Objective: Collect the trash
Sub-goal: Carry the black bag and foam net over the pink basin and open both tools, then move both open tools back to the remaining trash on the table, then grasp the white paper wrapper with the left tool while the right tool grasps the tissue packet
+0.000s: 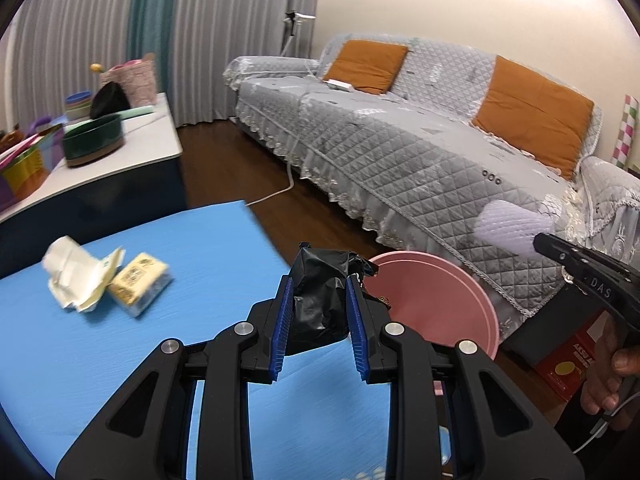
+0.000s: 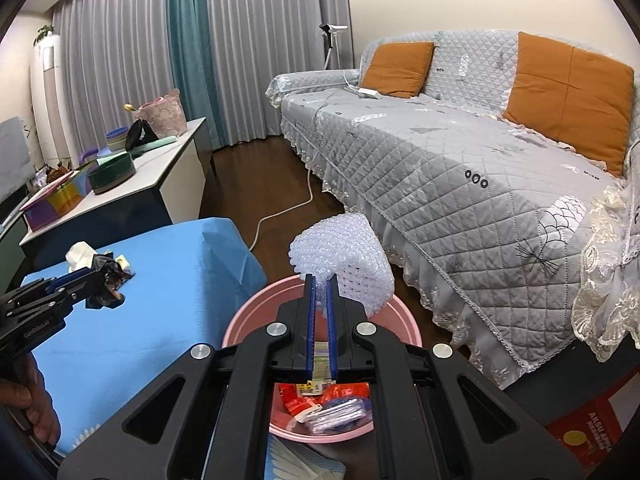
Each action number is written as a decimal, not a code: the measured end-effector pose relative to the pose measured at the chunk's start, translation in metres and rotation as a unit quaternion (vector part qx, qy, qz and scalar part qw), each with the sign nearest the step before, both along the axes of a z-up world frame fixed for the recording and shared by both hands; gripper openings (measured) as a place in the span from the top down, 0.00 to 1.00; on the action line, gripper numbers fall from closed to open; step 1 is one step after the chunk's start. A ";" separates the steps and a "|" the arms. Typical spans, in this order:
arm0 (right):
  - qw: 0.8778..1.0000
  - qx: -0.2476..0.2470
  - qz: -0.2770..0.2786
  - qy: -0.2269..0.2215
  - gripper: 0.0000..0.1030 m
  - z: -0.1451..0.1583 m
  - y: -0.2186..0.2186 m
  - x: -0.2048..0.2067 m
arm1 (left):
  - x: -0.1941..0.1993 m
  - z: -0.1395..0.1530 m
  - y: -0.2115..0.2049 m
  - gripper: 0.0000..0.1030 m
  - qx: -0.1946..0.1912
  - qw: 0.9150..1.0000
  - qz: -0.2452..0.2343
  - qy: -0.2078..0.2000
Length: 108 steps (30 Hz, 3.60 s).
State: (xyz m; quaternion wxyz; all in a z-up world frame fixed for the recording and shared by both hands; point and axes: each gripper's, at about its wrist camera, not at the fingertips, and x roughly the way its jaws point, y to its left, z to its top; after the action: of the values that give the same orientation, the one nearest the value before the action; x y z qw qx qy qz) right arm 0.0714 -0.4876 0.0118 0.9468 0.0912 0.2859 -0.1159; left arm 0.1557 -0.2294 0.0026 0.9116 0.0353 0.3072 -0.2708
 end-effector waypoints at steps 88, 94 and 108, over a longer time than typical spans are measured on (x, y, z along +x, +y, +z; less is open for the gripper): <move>0.973 0.019 0.225 0.043 0.05 -0.043 0.234 0.183 | 0.147 -0.020 0.262 0.37 0.051 0.980 0.182 0.054; 0.964 0.018 0.255 0.073 0.05 -0.059 0.259 0.214 | 0.162 -0.032 0.260 0.37 0.025 0.981 0.177 0.072; 0.949 0.005 0.285 0.131 0.05 -0.093 0.290 0.259 | 0.188 -0.065 0.258 0.38 0.000 0.979 0.174 0.108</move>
State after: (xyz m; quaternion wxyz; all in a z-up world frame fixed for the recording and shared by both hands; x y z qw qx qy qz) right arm 0.3300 -0.1979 -0.0813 0.8942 -0.0055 0.4219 0.1496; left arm 0.3442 0.0288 -0.0627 0.9064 -0.0480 0.4049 -0.1105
